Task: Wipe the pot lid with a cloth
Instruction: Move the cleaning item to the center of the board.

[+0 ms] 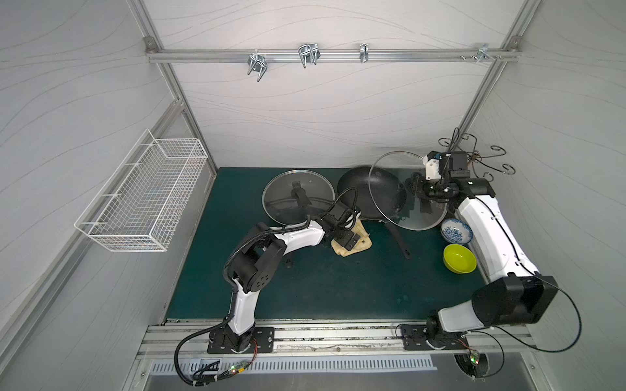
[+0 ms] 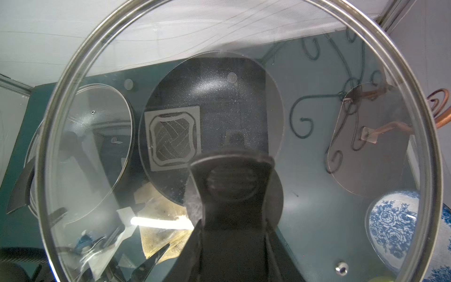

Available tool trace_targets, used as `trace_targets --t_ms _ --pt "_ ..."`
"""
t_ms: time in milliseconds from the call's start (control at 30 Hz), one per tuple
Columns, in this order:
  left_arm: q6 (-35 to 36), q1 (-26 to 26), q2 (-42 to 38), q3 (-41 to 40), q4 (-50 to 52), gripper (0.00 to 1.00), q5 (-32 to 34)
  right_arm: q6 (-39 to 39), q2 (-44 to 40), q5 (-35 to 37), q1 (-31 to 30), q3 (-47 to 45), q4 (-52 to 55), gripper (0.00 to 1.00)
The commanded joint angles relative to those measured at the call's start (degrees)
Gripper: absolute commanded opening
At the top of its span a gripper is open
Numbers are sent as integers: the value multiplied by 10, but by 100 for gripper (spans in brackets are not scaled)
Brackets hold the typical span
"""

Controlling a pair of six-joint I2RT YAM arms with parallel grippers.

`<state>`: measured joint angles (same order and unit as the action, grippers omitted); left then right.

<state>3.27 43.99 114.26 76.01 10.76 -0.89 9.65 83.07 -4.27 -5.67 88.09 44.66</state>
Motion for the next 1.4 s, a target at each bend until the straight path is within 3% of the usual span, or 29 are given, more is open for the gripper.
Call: trace_targets --t_ms 0,233,300,433,500,733,800,900,1167,1367 --pt "-26 -5 27 15 13 100 -9 7 -43 -16 3 20 -85 0" --pt "-29 -9 65 28 57 88 -13 7 -47 -18 8 16 -87 0" --pt "-23 -9 78 32 79 78 -15 6 -46 -18 8 16 -88 0" --pt "-22 -9 95 38 119 33 -6 2 -48 -14 10 15 -85 0" --pt "-21 -9 96 30 125 0 1 1 -49 -11 11 14 -85 0" --pt "-20 -9 52 -3 100 0 6 15 -46 -24 14 15 -86 0" --pt "-20 -8 38 -4 94 31 1 16 -44 -27 14 16 -86 0" --pt "-21 -7 14 0 88 49 -34 16 -43 -30 14 16 -86 0" --pt "19 23 10 26 149 49 -96 15 -44 -28 17 15 -85 0" --pt "30 24 22 -20 193 38 -106 15 -46 -26 17 14 -84 0"
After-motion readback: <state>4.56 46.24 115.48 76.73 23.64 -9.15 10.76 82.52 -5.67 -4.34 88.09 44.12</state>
